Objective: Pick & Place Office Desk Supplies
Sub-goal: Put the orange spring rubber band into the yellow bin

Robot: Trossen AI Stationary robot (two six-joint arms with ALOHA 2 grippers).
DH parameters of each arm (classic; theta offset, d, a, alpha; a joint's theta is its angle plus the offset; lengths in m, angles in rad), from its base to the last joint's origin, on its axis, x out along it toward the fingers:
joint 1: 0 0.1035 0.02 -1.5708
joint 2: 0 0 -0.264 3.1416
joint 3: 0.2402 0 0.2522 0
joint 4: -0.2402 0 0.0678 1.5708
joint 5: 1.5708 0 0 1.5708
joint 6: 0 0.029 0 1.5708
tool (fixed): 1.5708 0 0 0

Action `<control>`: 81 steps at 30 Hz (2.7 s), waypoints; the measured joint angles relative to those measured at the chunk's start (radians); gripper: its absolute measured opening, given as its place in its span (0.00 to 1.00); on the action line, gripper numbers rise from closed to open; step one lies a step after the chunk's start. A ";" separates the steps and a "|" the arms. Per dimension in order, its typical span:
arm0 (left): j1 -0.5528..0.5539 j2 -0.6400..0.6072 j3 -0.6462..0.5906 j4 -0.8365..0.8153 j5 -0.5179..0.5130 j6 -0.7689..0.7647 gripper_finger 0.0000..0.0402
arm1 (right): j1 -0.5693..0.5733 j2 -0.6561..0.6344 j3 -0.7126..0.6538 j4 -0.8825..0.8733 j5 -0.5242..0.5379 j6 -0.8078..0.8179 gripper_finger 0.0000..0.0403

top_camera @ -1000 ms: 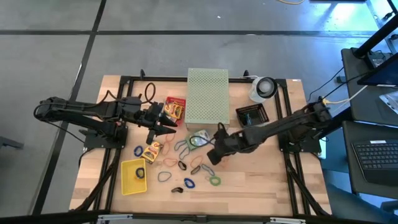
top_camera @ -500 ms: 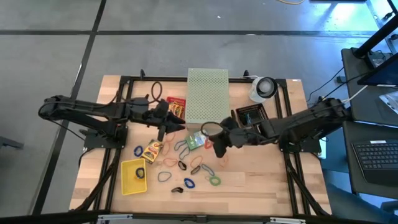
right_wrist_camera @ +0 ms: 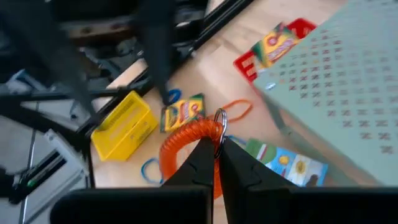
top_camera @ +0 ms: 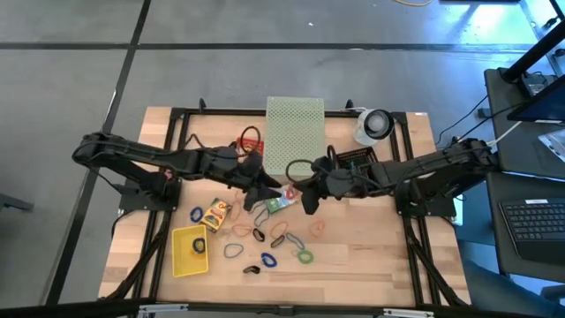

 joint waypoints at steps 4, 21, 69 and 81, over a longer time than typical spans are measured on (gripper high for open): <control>0.000 0.045 0.034 0.000 -0.001 -0.014 0.47 | -0.008 0.000 0.010 -0.002 -0.007 -0.028 0.01; 0.001 0.085 0.063 -0.003 -0.014 -0.058 0.47 | -0.020 0.000 0.023 0.053 -0.006 -0.096 0.01; -0.246 -0.238 0.070 -0.683 0.102 -0.460 0.03 | -0.031 -0.093 0.023 0.220 -0.177 -0.163 0.48; -0.644 -0.086 0.137 -1.152 0.065 -0.776 0.03 | -0.034 -0.127 0.023 0.146 -0.179 -0.210 0.39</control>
